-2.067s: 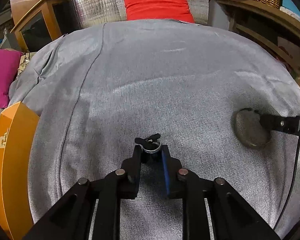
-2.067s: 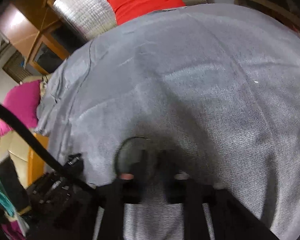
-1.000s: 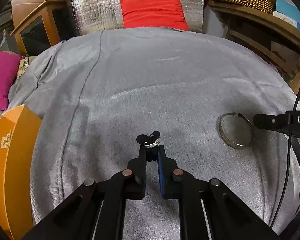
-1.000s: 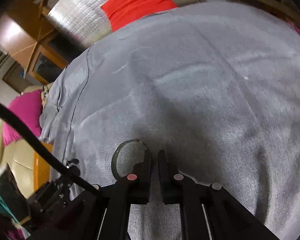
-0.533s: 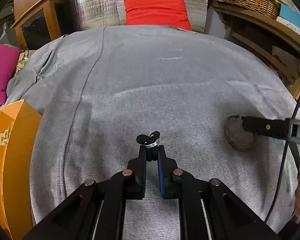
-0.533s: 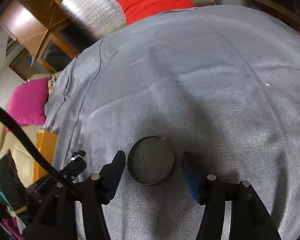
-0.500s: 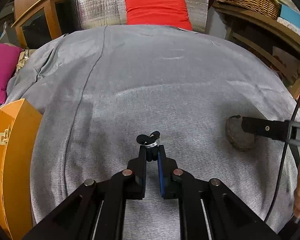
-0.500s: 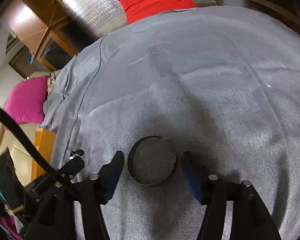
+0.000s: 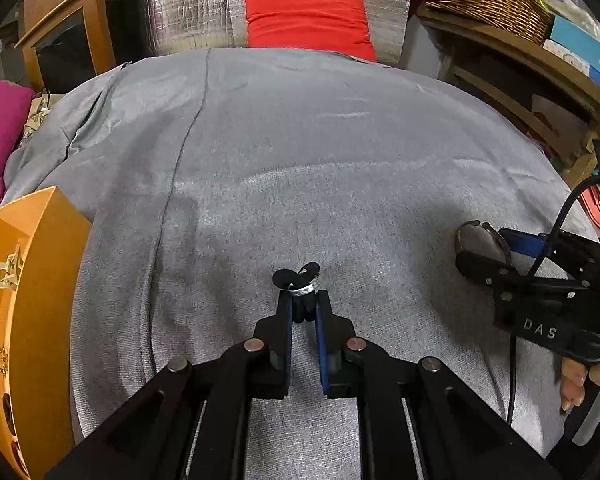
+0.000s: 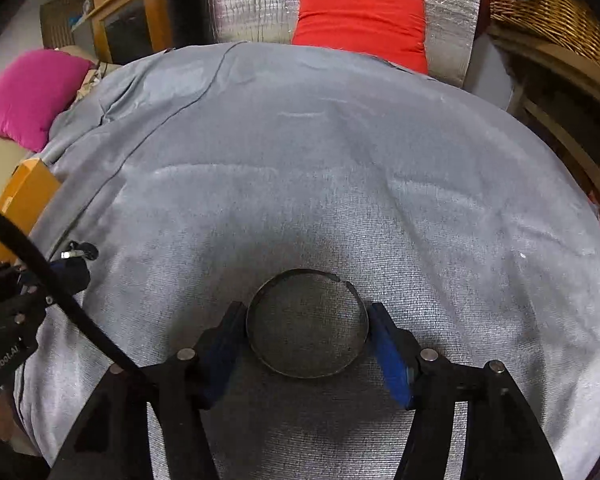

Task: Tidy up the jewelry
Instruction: 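Lift the black ring item with the left gripper while the right lifts the bangle, then carry the black item and silver bangle over the orange tray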

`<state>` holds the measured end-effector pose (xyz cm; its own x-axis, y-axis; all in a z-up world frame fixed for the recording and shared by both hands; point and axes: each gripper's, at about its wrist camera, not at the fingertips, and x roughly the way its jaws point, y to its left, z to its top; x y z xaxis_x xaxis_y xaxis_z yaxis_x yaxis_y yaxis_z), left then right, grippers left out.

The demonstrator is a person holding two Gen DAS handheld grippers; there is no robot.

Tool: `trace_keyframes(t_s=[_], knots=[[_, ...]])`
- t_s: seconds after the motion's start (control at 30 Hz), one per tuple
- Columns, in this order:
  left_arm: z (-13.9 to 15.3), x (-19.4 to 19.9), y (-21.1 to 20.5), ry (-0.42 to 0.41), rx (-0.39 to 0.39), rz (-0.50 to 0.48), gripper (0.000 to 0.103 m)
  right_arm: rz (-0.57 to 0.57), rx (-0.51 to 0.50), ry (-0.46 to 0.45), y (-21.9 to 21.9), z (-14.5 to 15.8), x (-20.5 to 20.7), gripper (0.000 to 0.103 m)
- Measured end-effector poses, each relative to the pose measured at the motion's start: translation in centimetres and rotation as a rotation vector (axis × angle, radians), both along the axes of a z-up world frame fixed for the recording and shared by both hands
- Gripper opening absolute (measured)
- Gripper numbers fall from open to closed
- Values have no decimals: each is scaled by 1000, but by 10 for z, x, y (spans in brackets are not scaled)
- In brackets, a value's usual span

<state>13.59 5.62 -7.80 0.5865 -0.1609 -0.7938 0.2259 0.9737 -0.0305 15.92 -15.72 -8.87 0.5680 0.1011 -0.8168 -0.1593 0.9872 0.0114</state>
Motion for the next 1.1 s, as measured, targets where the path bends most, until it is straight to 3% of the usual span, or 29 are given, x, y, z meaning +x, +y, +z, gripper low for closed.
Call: trace_keyframes(t_s=[1.1], knots=[[12, -11, -30, -51, 51, 57, 11, -19, 106, -60, -37, 32, -23, 64]])
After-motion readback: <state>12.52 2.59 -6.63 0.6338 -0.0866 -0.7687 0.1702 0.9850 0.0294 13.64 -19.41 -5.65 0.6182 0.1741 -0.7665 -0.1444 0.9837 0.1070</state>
